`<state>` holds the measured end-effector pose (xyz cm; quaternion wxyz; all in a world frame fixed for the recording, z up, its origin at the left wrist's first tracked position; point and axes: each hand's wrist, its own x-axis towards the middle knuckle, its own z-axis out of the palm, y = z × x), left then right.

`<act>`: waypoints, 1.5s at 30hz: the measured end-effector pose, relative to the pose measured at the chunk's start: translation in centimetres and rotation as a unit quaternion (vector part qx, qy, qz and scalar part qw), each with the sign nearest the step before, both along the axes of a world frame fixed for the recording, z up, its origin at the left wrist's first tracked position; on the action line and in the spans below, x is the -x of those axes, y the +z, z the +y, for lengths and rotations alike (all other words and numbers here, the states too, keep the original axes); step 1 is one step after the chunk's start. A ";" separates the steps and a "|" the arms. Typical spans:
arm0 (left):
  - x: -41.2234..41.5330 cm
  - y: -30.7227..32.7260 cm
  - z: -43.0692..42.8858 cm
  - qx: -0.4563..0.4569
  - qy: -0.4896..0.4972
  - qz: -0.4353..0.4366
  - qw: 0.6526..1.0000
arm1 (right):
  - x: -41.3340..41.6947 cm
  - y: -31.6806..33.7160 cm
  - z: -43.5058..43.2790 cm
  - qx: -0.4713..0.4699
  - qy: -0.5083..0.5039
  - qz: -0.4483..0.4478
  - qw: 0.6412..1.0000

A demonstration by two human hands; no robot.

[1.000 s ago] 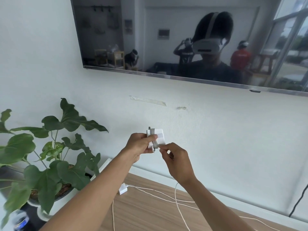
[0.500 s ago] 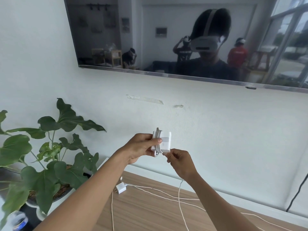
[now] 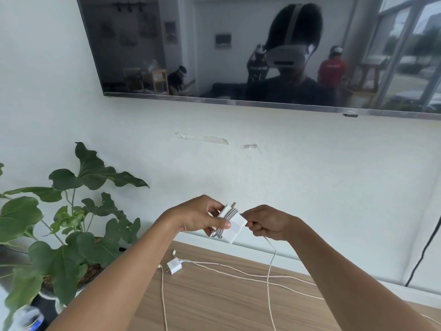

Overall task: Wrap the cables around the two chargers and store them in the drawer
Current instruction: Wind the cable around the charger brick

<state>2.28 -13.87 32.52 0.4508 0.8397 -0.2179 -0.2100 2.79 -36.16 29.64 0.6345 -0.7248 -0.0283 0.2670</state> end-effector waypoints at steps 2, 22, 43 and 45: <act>-0.1 -0.2 0.1 -0.027 -0.012 -0.008 1.000 | 0.2 0.2 0.2 0.024 0.018 -0.002 1.000; -1.0 -2.6 -0.4 0.090 0.217 -0.007 0.972 | 1.9 2.0 4.5 0.257 -0.085 -0.415 0.869; -0.7 -1.9 -1.1 0.133 0.263 0.008 0.956 | 2.3 1.8 5.3 0.225 -0.167 -0.423 0.862; -0.5 -1.9 -1.2 0.168 0.267 0.025 0.949 | 2.6 1.7 5.5 0.226 -0.158 -0.439 0.855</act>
